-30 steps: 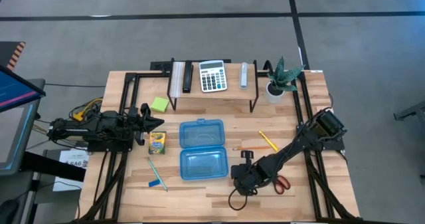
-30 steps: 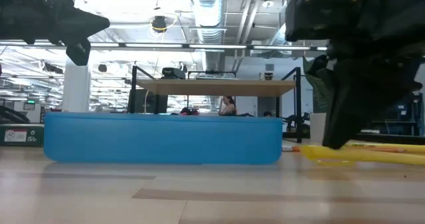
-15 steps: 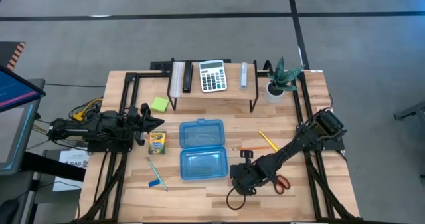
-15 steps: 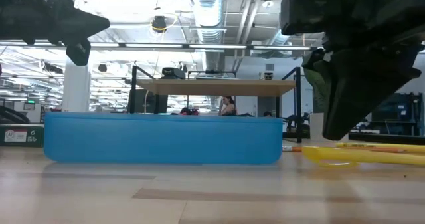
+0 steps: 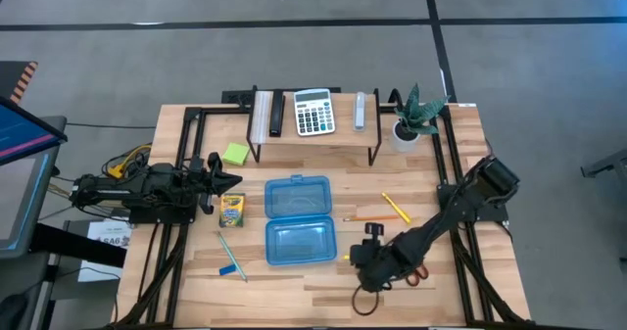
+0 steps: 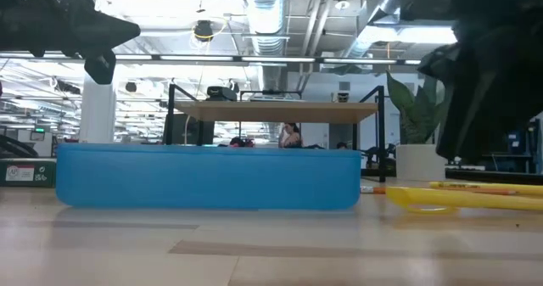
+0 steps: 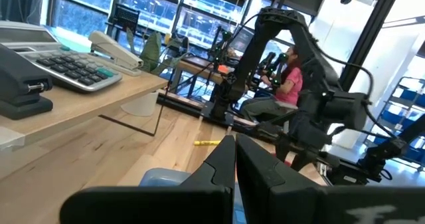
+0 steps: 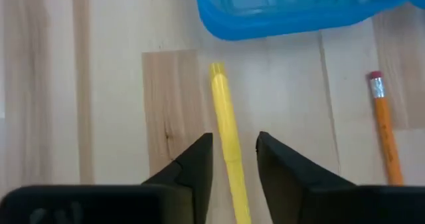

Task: Pack school essentials
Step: Put the yellow pen into the blue supply box

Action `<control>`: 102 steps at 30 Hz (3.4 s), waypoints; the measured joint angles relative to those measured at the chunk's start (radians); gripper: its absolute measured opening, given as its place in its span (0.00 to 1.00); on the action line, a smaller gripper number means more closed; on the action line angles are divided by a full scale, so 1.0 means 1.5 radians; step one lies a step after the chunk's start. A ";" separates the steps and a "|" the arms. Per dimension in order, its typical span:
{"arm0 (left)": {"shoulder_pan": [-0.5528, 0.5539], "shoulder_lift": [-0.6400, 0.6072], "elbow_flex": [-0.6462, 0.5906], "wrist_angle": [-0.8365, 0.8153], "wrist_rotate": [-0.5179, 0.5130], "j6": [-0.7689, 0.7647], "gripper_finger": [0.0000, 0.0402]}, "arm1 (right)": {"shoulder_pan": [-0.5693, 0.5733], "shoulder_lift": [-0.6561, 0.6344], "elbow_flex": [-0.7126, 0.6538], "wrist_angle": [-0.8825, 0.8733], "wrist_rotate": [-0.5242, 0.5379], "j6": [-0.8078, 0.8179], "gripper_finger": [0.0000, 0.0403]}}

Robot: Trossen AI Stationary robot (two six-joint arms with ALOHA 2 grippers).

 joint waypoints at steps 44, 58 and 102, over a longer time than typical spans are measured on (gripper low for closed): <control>0.000 0.000 0.000 -0.006 -0.012 -0.005 0.00 | -0.051 -0.106 -0.178 0.313 -0.007 -0.058 0.06; 0.000 0.000 0.000 -0.005 0.015 -0.014 0.00 | -0.200 -0.019 0.028 0.329 -0.085 -0.301 0.06; -0.125 0.068 0.001 -0.056 -0.085 -0.096 0.00 | -0.213 -0.084 0.011 0.180 -0.038 -0.297 0.34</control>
